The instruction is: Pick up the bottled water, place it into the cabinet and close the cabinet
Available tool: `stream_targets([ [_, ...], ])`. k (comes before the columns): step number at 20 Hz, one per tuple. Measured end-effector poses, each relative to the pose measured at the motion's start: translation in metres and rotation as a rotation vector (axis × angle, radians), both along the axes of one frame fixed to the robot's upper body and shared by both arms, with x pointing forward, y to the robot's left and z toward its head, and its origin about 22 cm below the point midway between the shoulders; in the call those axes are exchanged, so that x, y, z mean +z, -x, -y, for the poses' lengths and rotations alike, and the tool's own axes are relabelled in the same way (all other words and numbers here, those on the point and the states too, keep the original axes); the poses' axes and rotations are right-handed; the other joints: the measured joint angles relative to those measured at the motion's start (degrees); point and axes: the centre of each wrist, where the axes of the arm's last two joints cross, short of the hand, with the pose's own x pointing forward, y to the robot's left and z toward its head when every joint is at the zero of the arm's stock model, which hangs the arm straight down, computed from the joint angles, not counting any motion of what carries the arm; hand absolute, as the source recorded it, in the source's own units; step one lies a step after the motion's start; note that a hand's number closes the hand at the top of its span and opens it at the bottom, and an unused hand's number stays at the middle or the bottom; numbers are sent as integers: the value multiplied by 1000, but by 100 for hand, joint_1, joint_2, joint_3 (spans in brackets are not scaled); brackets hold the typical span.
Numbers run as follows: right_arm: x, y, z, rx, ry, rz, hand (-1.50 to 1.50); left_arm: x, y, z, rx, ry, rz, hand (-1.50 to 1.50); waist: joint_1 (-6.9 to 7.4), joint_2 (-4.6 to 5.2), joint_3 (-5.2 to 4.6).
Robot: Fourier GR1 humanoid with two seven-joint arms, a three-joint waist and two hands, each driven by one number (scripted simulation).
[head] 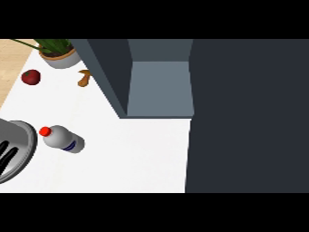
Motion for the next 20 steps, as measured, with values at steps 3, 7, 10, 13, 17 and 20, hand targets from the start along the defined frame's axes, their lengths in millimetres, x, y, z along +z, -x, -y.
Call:
stream_targets([
  [3, -6, 4, -2, 8, -1, 1, -150, -5, 0, -6, 20, 2, 0, -150, -5, 1, 0],
  [7, -6, 3, -5, 5, 1, 10, -150, -18, -6, -18, 60, 2, -4, -150, -7, 4, -1],
  [10, -9, 2, -4, 6, 4, 10, -150, -23, -18, -32, 77, -14, -7, -150, -18, 6, -1],
  [13, -10, 5, -3, 12, 3, 10, -150, -30, -33, -42, 87, -33, -4, -150, -30, 7, -2],
  [17, -17, 5, -3, 16, 9, 10, -150, -49, -38, -45, 87, -65, -2, -150, -27, 7, -1],
  [20, -11, 8, -8, 24, 11, 14, -150, -61, -45, -51, 82, -93, 1, -150, -28, -9, 26],
])
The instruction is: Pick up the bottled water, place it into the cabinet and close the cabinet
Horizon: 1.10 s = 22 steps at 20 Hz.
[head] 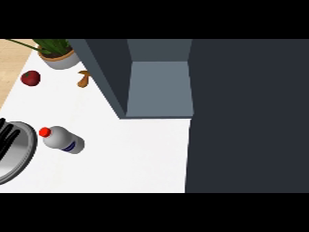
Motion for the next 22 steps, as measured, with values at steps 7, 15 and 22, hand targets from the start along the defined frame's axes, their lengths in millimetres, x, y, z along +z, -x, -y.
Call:
stream_targets([
  [7, -9, 1, 4, 9, -3, 0, -150, -19, -13, 3, -2, -38, -20, -150, -4, -33, 57],
  [15, -5, 5, -2, 23, -9, 6, -150, -44, -29, 5, 14, -10, -86, -150, -49, -37, 91],
  [22, -10, 10, -1, 24, -15, 1, -150, -85, -44, 4, 19, 70, -184, -150, -89, 10, 18],
])
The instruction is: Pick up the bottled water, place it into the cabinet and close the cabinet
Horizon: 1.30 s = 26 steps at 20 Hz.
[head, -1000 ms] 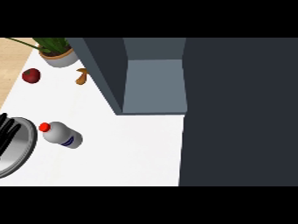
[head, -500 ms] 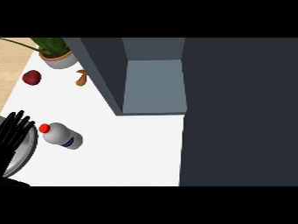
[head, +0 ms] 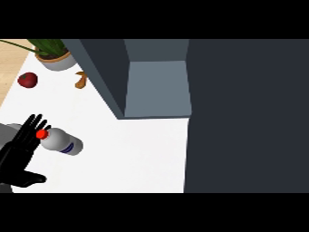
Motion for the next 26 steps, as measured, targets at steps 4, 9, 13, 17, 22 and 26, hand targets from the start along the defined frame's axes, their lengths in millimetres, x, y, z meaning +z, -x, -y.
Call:
stream_targets([
  [4, 0, -2, 3, -1, 3, 1, -150, -15, -6, 2, -15, 9, -18, -150, 34, -24, 54],
  [9, 4, -3, 3, 9, 2, 6, -150, -22, -5, 3, -2, 7, -24, -150, 45, -62, 128],
  [13, 3, -3, 4, 16, 6, 10, -150, -25, -4, 4, 8, 7, -31, -150, 41, -75, 151],
  [17, 2, -7, 0, 17, -5, 10, -150, -25, -4, 4, 7, 9, -31, -150, 39, -70, 165],
  [22, -1, -8, -1, 16, -5, 4, -150, -27, -3, 4, -3, 32, -48, -150, 16, -64, 183],
  [26, -1, -9, -1, 21, -5, 5, -150, -37, -4, 16, -34, 92, -83, -150, -27, -21, 104],
])
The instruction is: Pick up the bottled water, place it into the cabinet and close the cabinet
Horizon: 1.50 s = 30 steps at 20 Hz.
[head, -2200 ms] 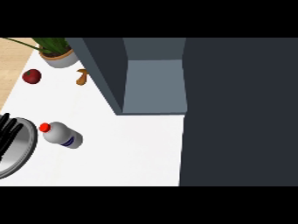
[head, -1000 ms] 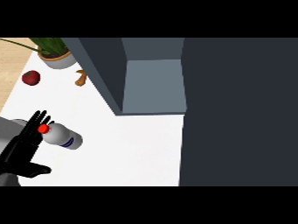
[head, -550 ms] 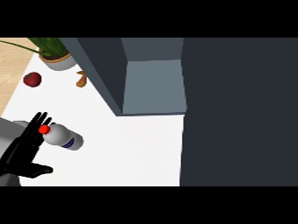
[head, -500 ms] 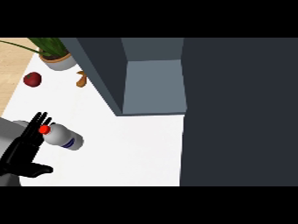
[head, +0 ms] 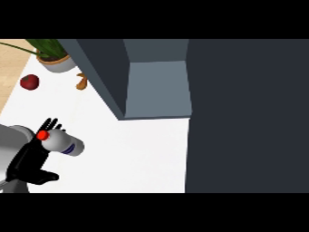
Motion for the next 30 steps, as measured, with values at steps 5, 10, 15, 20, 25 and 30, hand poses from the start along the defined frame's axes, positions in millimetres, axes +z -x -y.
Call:
stream_targets([
  [5, -3, -1, -2, 4, -5, -1, -150, -14, -17, 24, -31, 91, -39, -150, -38, 59, -120],
  [10, -3, 1, -1, 6, -6, -10, -150, -17, -27, 33, -73, 136, -61, -150, -21, 69, -154],
  [15, -5, -1, -2, 3, -9, -7, -150, -17, -37, 43, -117, 125, -55, 150, -19, 75, -164],
  [20, -7, -4, -8, -4, 0, -14, -150, -22, -36, 52, -137, 131, -52, 150, 16, 70, -165],
  [25, -8, -2, -5, -6, -4, -12, -150, -24, -37, 60, -127, 119, -36, 150, 23, 65, -163],
  [30, -12, -4, -3, -8, 2, -21, -150, -33, -26, 64, 47, 124, 11, 150, 86, 46, -157],
])
